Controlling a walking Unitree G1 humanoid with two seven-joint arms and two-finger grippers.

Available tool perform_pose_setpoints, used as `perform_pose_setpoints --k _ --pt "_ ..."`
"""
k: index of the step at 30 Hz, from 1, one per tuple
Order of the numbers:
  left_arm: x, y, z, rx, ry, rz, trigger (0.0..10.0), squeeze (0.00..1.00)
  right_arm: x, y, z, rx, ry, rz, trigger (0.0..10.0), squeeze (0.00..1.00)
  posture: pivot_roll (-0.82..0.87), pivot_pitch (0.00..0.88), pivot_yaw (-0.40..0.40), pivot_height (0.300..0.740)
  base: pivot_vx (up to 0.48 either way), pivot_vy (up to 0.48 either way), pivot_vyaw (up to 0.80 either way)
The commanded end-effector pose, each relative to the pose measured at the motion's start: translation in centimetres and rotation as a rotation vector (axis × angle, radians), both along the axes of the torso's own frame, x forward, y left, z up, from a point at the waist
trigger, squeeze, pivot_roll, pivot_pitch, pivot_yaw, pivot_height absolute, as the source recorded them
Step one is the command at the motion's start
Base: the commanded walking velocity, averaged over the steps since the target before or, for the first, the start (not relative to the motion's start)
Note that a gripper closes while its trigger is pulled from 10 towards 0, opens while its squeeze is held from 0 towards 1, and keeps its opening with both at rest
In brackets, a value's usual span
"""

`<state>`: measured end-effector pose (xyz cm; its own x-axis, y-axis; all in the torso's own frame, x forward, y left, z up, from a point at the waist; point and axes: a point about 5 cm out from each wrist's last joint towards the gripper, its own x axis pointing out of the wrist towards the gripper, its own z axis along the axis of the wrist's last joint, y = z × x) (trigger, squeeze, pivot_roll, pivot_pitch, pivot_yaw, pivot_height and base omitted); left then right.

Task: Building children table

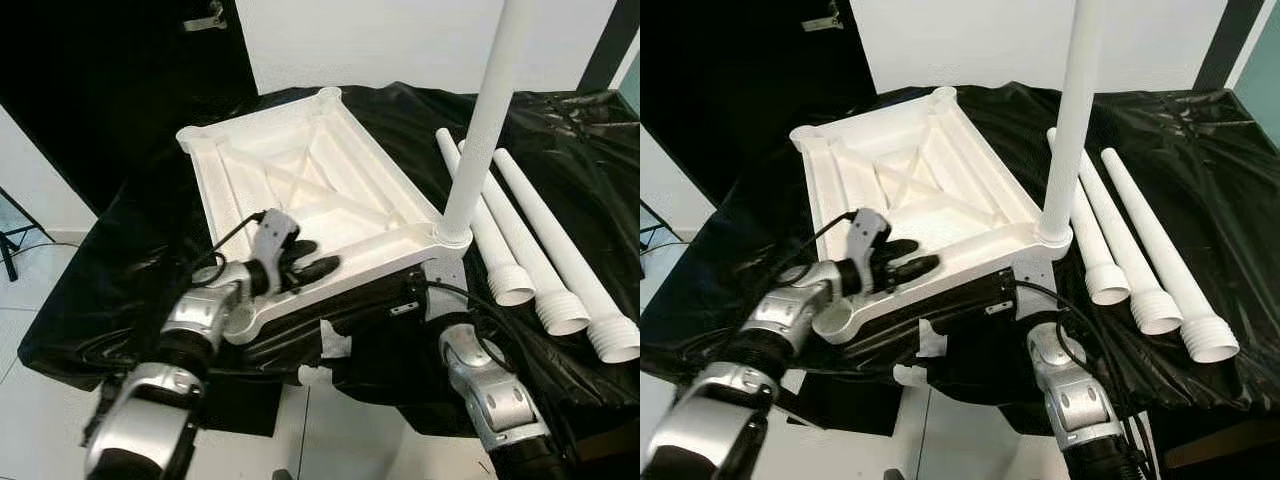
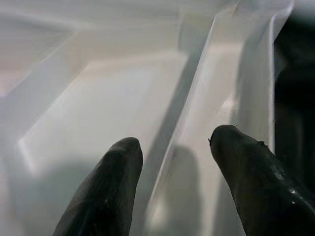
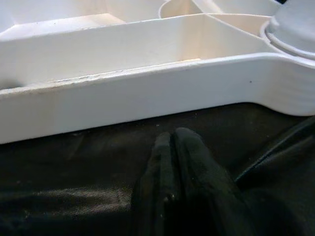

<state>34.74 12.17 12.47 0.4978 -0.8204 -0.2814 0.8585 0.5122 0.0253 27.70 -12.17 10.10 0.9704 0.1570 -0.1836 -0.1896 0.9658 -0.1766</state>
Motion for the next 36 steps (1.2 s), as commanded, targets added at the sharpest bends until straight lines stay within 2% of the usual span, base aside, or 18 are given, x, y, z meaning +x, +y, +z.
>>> perform_pose_setpoints --k 1,4,5,6,10,12,13,14,15,17,18,19,20,21,22,29,33,36 --pt "0.0 0.8 -0.2 0.045 0.048 -0.073 10.0 0.0 -0.5 0.2 -0.7 -0.008 0.041 0.009 10.0 0.0 -0.18 0.0 0.102 0.74 0.0 0.0 0.0" --pt "0.2 1.4 -0.2 0.069 0.056 -0.036 10.0 0.0 -0.5 0.2 -0.7 -0.01 0.042 0.01 10.0 0.0 -0.18 0.0 0.103 0.74 0.0 0.0 0.0" --pt "0.4 1.9 -0.4 0.105 0.066 -0.014 10.0 0.0 -0.6 0.3 -0.7 -0.01 0.042 0.011 10.0 0.0 -0.17 0.0 0.101 0.74 0.0 0.0 0.0" --pt "0.4 1.9 -0.4 0.105 0.066 -0.014 10.0 0.0 -0.6 0.3 -0.7 -0.01 0.042 0.011 10.0 0.0 -0.17 0.0 0.101 0.74 0.0 0.0 0.0" --pt "-0.2 1.7 -1.5 0.199 0.111 -0.064 10.0 0.0 -0.5 0.4 -0.6 -0.01 0.039 0.015 10.0 0.0 -0.17 0.0 0.099 0.74 0.0 0.0 0.0" --pt "-0.4 1.5 -1.8 0.219 0.124 -0.078 10.0 0.0 -0.4 0.4 -0.5 -0.01 0.038 0.016 10.0 0.0 -0.17 0.0 0.099 0.74 0.0 0.0 0.0" --pt "-1.1 0.5 -2.7 0.26 0.163 -0.147 9.9 0.0 -0.1 0.3 -0.3 -0.014 0.03 0.02 10.0 0.0 -0.17 0.0 0.099 0.74 0.0 0.0 0.0" --pt "-1.1 0.5 -2.7 0.26 0.163 -0.147 9.9 0.0 -0.1 0.3 -0.3 -0.014 0.03 0.02 10.0 0.0 -0.17 0.0 0.099 0.74 0.0 0.0 0.0" --pt "-1.5 0.0 -3.1 0.272 0.176 -0.185 8.1 0.0 0.1 0.2 -0.1 -0.017 0.025 0.019 10.0 0.0 -0.17 0.0 0.099 0.74 0.0 0.0 0.0" --pt "-1.7 -0.5 -3.4 0.284 0.182 -0.209 7.8 0.0 0.4 -0.1 0.1 -0.019 0.018 0.014 10.0 0.0 -0.17 0.0 0.099 0.74 0.0 0.0 0.0" --pt "-1.7 -0.5 -3.4 0.284 0.182 -0.209 7.8 0.0 0.4 -0.1 0.1 -0.019 0.018 0.014 10.0 0.0 -0.17 0.0 0.099 0.74 0.0 0.0 0.0" --pt "-1.8 -1.0 -3.7 0.299 0.188 -0.227 8.5 0.0 0.6 -0.3 0.4 -0.021 0.01 0.008 10.0 0.0 -0.17 0.0 0.101 0.74 0.0 0.0 0.0" --pt "-1.9 -1.3 -3.9 0.309 0.19 -0.236 8.5 0.0 0.8 -0.5 0.5 -0.021 0.006 0.003 10.0 0.0 -0.17 0.0 0.101 0.74 0.0 0.0 0.0" --pt "-2.0 -1.6 -4.1 0.325 0.192 -0.252 3.5 0.0 0.9 -0.7 0.7 -0.023 0.0 -0.002 10.0 0.0 -0.17 0.0 0.102 0.74 0.0 0.0 0.0" --pt "-2.1 -1.9 -4.2 0.332 0.199 -0.263 0.0 0.0 1.1 -0.9 0.9 -0.024 -0.005 -0.006 10.0 0.0 -0.17 0.0 0.103 0.74 0.0 0.0 0.0" --pt "-2.4 -2.7 -4.4 0.349 0.205 -0.3 0.0 0.0 1.5 -1.3 1.2 -0.031 -0.013 -0.017 10.0 0.0 -0.17 0.0 0.107 0.74 0.0 0.0 0.0" --pt "-2.8 -3.7 -4.2 0.31 0.208 -0.336 0.0 0.0 1.9 -1.7 0.8 -0.043 0.002 -0.02 10.0 0.0 -0.16 0.0 0.109 0.74 0.0 0.0 0.0" --pt "-2.9 -3.7 -4.2 0.307 0.208 -0.341 0.0 0.0 1.9 -1.7 0.7 -0.045 0.004 -0.018 10.0 0.0 -0.16 0.0 0.109 0.74 0.0 0.0 0.0"
